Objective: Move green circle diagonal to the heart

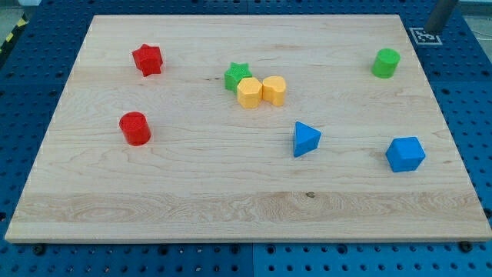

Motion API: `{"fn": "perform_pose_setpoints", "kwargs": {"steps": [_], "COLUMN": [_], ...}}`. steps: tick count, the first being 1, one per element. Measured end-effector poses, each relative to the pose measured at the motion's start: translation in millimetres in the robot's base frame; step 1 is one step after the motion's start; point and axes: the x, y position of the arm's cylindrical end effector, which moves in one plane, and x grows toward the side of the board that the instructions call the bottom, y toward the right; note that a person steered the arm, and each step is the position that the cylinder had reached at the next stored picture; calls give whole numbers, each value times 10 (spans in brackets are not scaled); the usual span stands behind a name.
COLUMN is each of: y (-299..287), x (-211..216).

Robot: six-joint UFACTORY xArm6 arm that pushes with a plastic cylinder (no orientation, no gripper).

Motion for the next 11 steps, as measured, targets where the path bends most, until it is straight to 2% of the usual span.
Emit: {"fn": "perform_pose_setpoints", "kwargs": {"steps": [1,2,4,5,6,7,8,9,10,11], "y": [-37,-324,-2133,-1810,-1159,-1053,-1635,-2309,-2427,-1812], "x": [401,874,1193,1194,1024,721,830,1235,1328,963]}}
